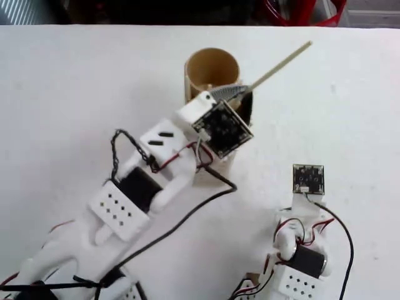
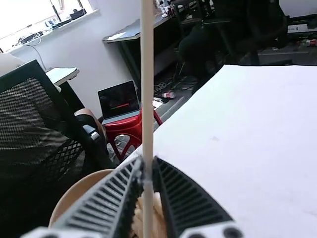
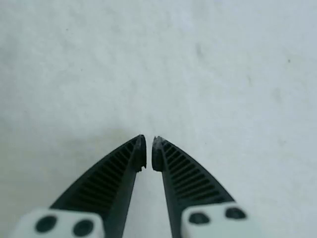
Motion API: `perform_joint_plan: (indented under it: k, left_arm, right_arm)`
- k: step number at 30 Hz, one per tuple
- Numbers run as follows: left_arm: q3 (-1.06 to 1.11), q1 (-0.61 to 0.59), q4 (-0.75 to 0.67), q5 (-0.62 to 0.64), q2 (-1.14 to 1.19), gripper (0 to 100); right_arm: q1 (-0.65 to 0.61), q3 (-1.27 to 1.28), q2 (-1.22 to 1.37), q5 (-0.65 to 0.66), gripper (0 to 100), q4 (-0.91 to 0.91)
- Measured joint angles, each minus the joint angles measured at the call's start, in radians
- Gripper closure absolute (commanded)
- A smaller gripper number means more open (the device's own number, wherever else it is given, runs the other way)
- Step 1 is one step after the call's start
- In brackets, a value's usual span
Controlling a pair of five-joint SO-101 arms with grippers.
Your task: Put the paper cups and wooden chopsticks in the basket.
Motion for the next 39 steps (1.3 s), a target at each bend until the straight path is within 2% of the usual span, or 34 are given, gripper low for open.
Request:
perform_joint_plan:
  k: [6, 12, 18, 21, 30, 33, 39]
  left_arm:
    - [0.002, -0.049, 0.002, 0.011, 0.000, 88]
    - [0.002, -0.089, 0.055, 0.130, 0.000, 88]
    - [-0.014, -0.164, 0.072, 0.143, 0.000, 88]
    - [-0.048, -0.215, 0.126, 0.143, -0.035, 88]
    - [-0.028, -0.391, 0.368, 0.143, -0.339, 88]
    - [0.072, -0.450, 0.420, 0.143, -0.470, 88]
    - [0.397, -0.592, 0.427, 0.143, -0.790, 88]
  right_arm:
    - [0.000, 0.000, 0.000, 0.000, 96.3, 0.000]
    - [0.000, 0.000, 0.000, 0.000, 96.3, 0.000]
    - [0.000, 0.000, 0.000, 0.000, 96.3, 0.000]
    - [0.000, 0.000, 0.000, 0.000, 96.3, 0.000]
    - [0.000, 0.000, 0.000, 0.000, 96.3, 0.000]
    - [0.000, 0.000, 0.000, 0.000, 96.3, 0.000]
    - [0.000, 0.000, 0.000, 0.000, 96.3, 0.000]
